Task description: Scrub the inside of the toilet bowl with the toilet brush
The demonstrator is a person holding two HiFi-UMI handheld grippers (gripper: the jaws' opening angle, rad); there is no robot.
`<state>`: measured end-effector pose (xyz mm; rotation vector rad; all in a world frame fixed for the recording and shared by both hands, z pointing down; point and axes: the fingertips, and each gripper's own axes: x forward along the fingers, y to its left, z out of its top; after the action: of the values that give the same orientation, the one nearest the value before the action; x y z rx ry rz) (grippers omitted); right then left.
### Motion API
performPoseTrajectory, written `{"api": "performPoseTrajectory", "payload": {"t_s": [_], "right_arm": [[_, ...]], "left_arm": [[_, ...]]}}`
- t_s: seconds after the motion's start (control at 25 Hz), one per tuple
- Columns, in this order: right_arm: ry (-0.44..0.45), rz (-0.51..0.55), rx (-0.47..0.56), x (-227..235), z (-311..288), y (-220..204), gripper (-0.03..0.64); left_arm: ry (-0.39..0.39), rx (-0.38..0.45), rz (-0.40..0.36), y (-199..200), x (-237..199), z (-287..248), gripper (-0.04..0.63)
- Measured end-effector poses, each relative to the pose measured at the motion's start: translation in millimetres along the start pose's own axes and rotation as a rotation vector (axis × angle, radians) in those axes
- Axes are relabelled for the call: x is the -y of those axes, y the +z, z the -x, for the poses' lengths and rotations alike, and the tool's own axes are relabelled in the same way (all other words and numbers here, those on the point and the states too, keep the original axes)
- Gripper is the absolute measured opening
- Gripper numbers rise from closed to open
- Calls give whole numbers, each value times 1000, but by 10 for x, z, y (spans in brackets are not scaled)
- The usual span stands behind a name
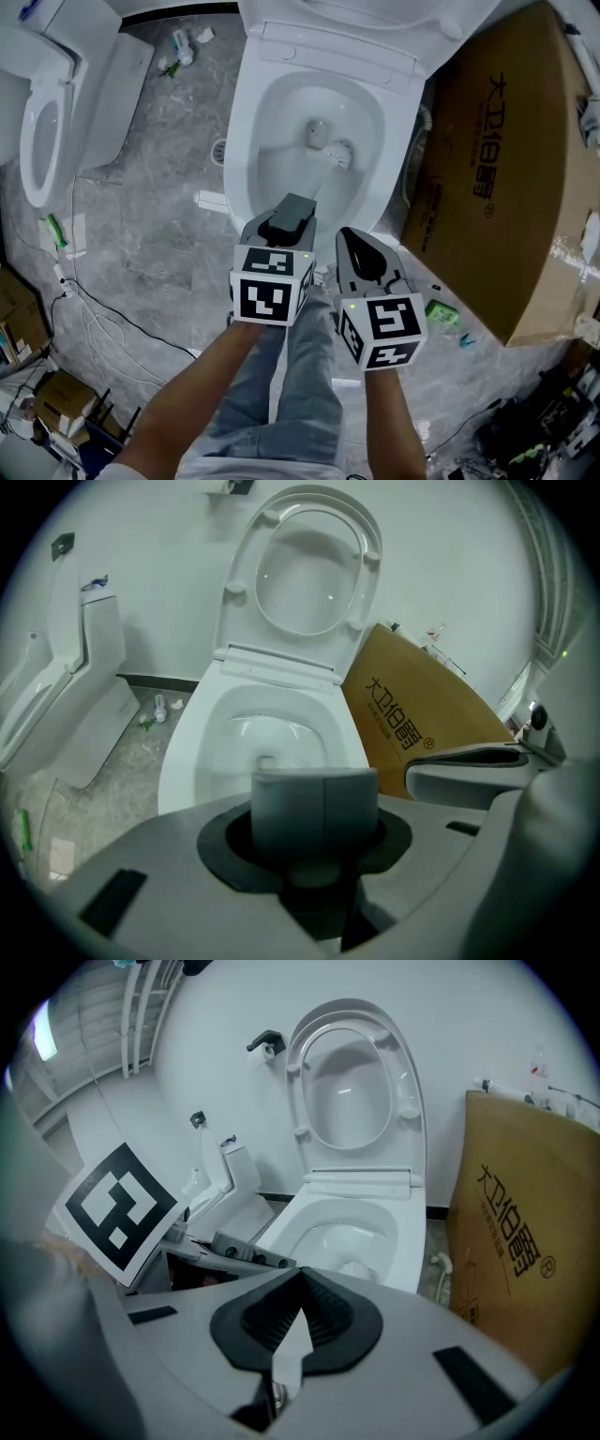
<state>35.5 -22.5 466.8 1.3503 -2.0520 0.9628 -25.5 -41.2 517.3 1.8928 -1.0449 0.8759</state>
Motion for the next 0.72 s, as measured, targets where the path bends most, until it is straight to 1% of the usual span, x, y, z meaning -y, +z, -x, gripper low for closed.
{"api": "performPoseTrajectory", "payload": {"t_s": [0.28,0.72], "right_arm": [[8,11,-5,68,-81,46,-2],[16,22,-30,143,-177,6,-2]], "left_arm": [[6,12,1,110,-61,-151,156],[19,30,-1,270,-171,-311,156]]}}
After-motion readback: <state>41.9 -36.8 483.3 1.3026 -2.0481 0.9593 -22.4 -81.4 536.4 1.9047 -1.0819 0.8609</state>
